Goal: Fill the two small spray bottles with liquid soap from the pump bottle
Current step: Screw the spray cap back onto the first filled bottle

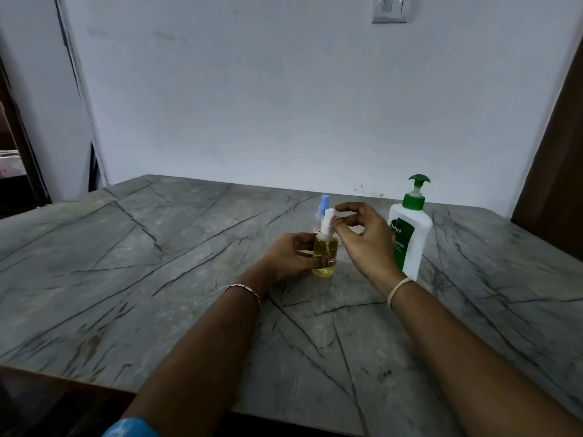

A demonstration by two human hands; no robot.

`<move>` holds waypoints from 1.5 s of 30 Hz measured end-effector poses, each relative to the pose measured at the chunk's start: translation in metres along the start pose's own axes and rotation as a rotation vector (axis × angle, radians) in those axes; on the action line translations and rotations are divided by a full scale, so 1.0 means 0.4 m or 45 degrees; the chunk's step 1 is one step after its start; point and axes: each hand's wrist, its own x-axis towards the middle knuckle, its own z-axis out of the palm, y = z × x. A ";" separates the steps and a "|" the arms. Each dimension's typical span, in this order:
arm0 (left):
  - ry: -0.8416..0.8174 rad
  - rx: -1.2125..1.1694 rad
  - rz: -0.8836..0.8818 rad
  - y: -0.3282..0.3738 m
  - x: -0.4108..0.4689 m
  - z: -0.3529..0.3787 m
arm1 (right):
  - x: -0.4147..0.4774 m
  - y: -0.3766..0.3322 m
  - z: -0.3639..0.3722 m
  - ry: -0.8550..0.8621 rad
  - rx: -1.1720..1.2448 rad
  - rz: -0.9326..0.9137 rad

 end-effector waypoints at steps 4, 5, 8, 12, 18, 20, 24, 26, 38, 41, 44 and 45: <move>0.006 -0.008 -0.016 -0.001 0.002 0.002 | 0.002 -0.002 -0.004 0.016 0.020 -0.055; 0.010 -0.012 -0.015 -0.002 0.002 0.003 | 0.003 -0.001 -0.001 -0.028 0.018 -0.054; 0.013 -0.020 -0.020 -0.003 0.001 0.004 | 0.001 0.005 0.007 -0.180 0.016 -0.045; 0.011 -0.030 -0.027 -0.002 0.001 0.003 | 0.004 0.016 0.008 -0.188 -0.027 -0.072; 0.008 -0.036 -0.022 -0.001 0.000 0.002 | 0.004 0.013 0.014 -0.113 -0.095 -0.124; 0.008 -0.050 -0.022 -0.001 0.000 0.002 | 0.004 0.017 0.012 -0.165 -0.081 -0.102; 0.023 -0.089 -0.008 0.003 -0.003 0.005 | 0.007 0.019 0.004 -0.280 -0.009 -0.044; 0.027 -0.087 -0.005 0.005 -0.005 0.006 | 0.010 0.017 0.003 -0.260 0.003 -0.046; 0.006 -0.052 -0.032 0.013 -0.010 0.004 | 0.005 0.024 0.006 -0.305 0.059 0.046; -0.003 -0.056 -0.018 0.017 -0.012 0.005 | 0.004 0.014 0.001 -0.328 0.282 0.131; -0.009 -0.062 -0.031 0.018 -0.011 0.002 | 0.009 0.012 -0.007 -0.222 0.276 0.129; -0.012 -0.064 -0.036 0.019 -0.011 0.001 | 0.009 0.012 -0.008 -0.211 0.287 0.131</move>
